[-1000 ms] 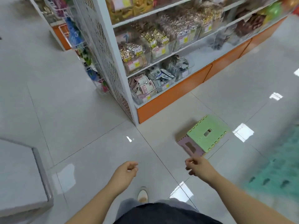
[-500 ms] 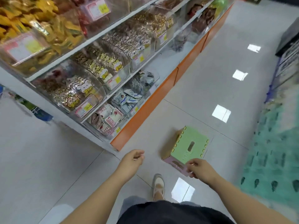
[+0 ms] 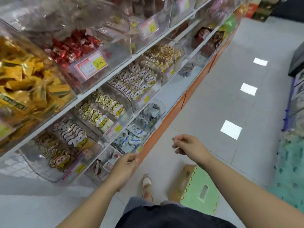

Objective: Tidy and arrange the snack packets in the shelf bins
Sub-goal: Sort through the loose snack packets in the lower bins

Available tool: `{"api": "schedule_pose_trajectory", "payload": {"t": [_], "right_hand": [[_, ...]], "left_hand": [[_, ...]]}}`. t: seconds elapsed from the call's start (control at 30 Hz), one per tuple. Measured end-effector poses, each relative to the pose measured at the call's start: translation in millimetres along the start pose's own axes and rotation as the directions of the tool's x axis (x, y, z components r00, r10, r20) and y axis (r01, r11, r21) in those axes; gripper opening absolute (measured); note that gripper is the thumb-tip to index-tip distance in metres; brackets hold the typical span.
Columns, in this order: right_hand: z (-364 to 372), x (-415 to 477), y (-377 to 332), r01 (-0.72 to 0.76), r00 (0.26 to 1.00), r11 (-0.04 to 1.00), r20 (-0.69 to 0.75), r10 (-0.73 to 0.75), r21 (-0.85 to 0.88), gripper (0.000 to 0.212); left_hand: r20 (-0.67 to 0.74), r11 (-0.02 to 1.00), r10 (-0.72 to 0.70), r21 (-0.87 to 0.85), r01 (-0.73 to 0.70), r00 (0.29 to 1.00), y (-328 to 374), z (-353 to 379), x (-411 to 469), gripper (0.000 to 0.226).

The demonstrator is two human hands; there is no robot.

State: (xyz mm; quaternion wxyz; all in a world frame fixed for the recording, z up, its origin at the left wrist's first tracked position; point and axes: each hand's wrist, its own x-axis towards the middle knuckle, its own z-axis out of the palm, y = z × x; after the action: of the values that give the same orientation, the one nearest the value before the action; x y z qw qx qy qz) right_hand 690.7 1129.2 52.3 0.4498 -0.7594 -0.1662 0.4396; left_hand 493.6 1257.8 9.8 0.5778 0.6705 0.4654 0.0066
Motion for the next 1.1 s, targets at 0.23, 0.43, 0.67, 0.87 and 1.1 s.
{"api": "schedule_pose_trajectory", "payload": {"t": [0.23,0.43,0.67,0.87,1.1], "right_hand": [[-20.7,59.2,-20.5,-0.098,0.993,0.995,-0.069,0.097,-0.015,0.011],[-54.8,97.7,-29.9,-0.159,0.977,0.986,-0.149,0.151,-0.046,0.011],[-97.6,178.0,-65.9,-0.138,0.990,0.976,-0.064,0.129,-0.170,0.011],[-127.7,282.7,-112.6,0.027,0.981,0.910,0.185,0.055,-0.413,0.012],[-118.7,344.6,-151.1,0.238,0.884,0.865,0.467,-0.006,-0.441,0.014]], "left_hand": [[0.135,0.989,0.102,0.091,-0.115,0.986,86.5,-3.9,98.8,0.016],[0.222,0.977,0.174,0.080,-0.196,0.959,146.1,12.7,153.2,0.024],[0.142,0.986,0.164,0.008,-0.167,0.976,184.4,26.2,204.9,0.017],[-0.085,0.986,0.087,-0.136,-0.098,0.993,204.6,50.4,247.7,0.012],[-0.373,0.948,-0.130,-0.319,0.005,0.919,181.1,81.2,256.6,0.019]]}}
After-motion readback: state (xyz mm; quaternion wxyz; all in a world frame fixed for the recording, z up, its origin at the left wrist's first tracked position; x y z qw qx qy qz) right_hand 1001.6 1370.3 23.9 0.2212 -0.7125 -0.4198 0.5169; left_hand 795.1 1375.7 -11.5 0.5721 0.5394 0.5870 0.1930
